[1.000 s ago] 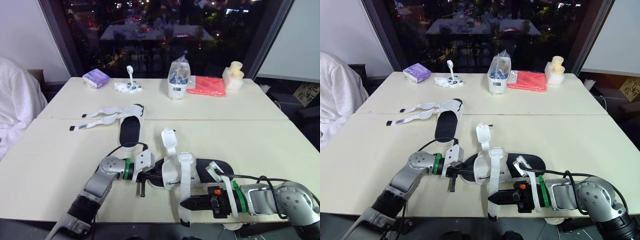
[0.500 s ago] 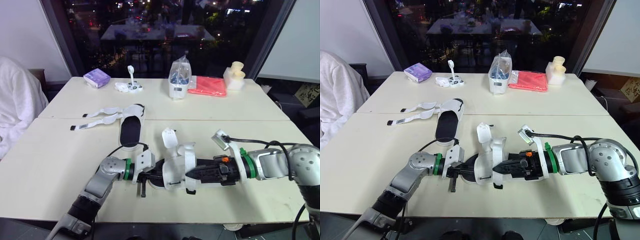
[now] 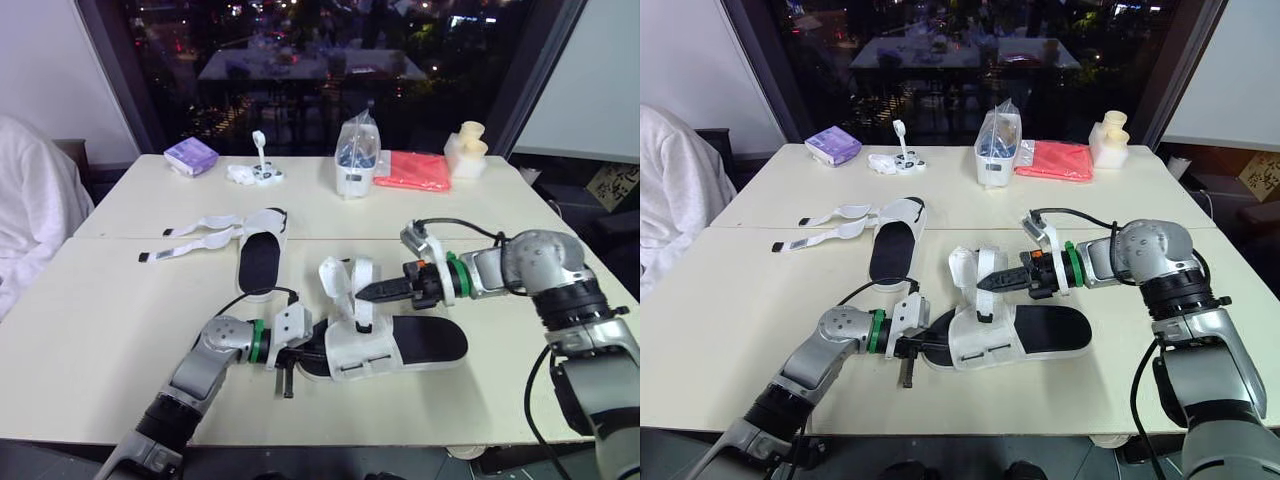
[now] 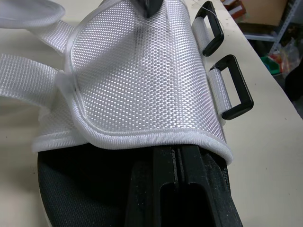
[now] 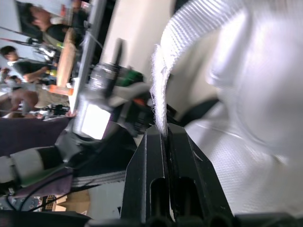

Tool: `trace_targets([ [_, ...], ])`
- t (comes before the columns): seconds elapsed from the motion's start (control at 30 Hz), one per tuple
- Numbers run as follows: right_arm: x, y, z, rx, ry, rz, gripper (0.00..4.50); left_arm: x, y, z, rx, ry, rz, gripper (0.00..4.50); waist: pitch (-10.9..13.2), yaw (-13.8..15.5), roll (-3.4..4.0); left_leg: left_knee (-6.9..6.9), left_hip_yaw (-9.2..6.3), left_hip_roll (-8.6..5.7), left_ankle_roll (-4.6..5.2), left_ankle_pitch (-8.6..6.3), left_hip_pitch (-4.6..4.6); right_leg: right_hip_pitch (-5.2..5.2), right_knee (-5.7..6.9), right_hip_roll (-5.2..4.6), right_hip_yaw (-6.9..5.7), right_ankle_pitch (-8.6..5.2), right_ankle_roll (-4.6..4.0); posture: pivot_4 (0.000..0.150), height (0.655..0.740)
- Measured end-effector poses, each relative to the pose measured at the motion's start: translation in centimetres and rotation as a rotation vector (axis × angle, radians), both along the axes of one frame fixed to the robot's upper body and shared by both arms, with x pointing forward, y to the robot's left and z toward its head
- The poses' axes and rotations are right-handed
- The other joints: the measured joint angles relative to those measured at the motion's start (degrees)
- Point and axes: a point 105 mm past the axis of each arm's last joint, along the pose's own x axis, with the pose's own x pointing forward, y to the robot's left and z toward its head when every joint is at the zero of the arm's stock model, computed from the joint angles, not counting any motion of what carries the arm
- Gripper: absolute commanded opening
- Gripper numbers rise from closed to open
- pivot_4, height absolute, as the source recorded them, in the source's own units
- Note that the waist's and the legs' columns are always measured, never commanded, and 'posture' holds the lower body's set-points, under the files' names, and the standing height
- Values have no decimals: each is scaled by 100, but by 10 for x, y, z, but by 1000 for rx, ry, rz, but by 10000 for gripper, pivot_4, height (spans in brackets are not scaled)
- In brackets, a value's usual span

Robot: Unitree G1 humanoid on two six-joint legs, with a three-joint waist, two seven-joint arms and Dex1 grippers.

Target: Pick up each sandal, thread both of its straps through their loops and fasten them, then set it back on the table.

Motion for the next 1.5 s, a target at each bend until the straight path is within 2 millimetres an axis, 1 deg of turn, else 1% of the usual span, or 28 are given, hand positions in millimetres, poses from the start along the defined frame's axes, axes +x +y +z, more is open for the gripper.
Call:
trace_targets([
  [0.2,-5,-2,-9,-26,36,50,131,0,0,-1,-2,1,9,0,0,-1,0,1,-3,2,0,0,3,-2,4,1,-1,1,2,1500,7400],
  [0.33,-8,-6,-12,-37,69,59,131,0,1,-1,-2,0,11,0,0,-1,0,1,-3,3,-1,0,3,-2,4,0,-1,1,2,1500,7400],
  [0.47,-12,-11,-19,-56,81,63,131,0,1,0,-2,-2,10,0,-1,0,1,1,-3,3,-2,0,3,-2,4,0,-1,1,1,1500,7400],
  [0.83,-18,-14,-32,-142,-59,122,131,1,0,1,-1,-5,7,0,-1,0,2,0,-4,3,-3,0,3,-3,4,0,-1,1,1,1500,7400],
  [0.93,-19,-13,-32,-162,-133,153,131,1,0,1,-1,-5,6,0,-1,-1,2,0,-4,3,-3,0,4,-3,4,0,-1,1,1,1500,7400],
  [1.07,-27,-10,-29,-182,-219,214,131,1,-1,1,-2,-6,5,0,-1,-2,2,0,-4,3,-3,0,4,-3,4,1,-2,1,2,1500,7400],
  [1.27,-38,-5,-29,-188,-262,273,131,2,-1,1,-3,-6,9,0,-1,0,2,0,-4,5,-3,0,4,-4,4,2,-2,1,2,1500,7400],
  [1.5,-52,-2,-31,-183,-255,308,131,3,-1,0,-4,-2,12,0,-1,3,2,0,-4,5,-4,0,4,-4,3,1,-1,1,1,1500,7400],
])
